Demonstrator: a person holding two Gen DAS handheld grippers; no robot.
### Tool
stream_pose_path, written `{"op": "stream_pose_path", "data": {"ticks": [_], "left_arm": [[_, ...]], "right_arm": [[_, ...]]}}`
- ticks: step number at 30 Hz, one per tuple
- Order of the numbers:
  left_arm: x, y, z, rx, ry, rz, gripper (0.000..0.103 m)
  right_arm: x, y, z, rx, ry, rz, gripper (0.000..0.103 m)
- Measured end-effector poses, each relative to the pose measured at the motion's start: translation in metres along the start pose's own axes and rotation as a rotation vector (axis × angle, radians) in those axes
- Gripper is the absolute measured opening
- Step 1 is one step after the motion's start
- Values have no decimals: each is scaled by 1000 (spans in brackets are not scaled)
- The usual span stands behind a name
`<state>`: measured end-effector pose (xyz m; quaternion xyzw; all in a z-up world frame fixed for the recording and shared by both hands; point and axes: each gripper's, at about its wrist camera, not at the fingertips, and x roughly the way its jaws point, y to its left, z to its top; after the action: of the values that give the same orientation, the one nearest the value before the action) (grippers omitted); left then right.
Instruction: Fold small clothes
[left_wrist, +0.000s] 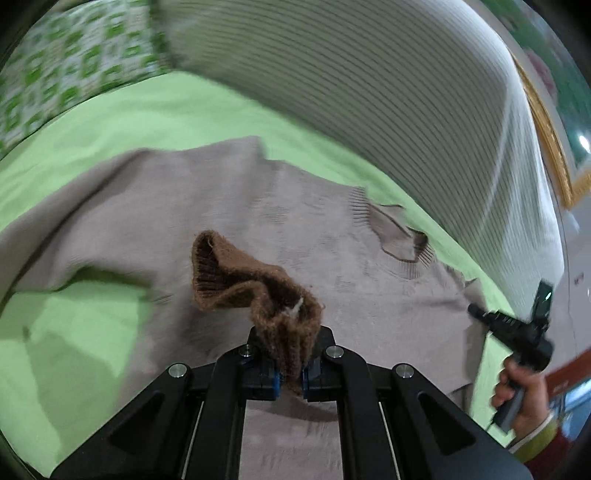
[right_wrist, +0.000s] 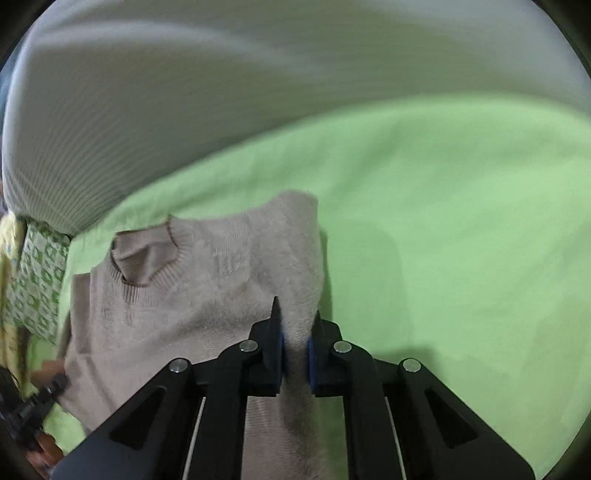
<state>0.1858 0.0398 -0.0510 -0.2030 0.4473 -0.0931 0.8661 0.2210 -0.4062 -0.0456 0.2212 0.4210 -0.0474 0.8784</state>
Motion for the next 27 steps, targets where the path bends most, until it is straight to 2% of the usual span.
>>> {"op": "stream_pose_path", "data": {"ticks": [2,4,7,8,9,11,12,15,16,18,20,23,27], "left_arm": [[20,-16,0,82,2,20,5],[36,-19,-1,123,23,46,6],[55,-1,-3,117,63,117,6],[57,10,-4,105,79,130,8],[56,17,-5,91,88,138,15],[46,32,-5,70,87,141,19],[40,37,-5,64,85,151,25],[18,53,-7,23,73,154,30],[7,62,-8,0,69,164,32],[-12,76,-14,-43,63,216,49],[-29,97,-16,-112,53,257,53],[-52,138,-23,-275,66,312,76],[-90,203,-36,-532,20,330,77]], "right_arm": [[-1,-10,3,-7,3,-36,8],[7,-22,1,3,19,-54,8],[22,-23,-9,-15,59,-82,8],[24,-23,-12,-11,59,-82,9],[22,-25,-13,2,48,-83,9],[12,-23,-16,27,26,-106,20],[5,-21,-17,33,10,-123,26],[-24,-5,-25,33,-62,-94,36],[-31,0,-28,33,-76,-70,42],[-46,17,-40,20,-96,-15,47],[-53,35,-54,5,-88,41,47],[-55,61,-76,-6,-45,106,47],[-54,87,-106,-28,5,158,47]]}}
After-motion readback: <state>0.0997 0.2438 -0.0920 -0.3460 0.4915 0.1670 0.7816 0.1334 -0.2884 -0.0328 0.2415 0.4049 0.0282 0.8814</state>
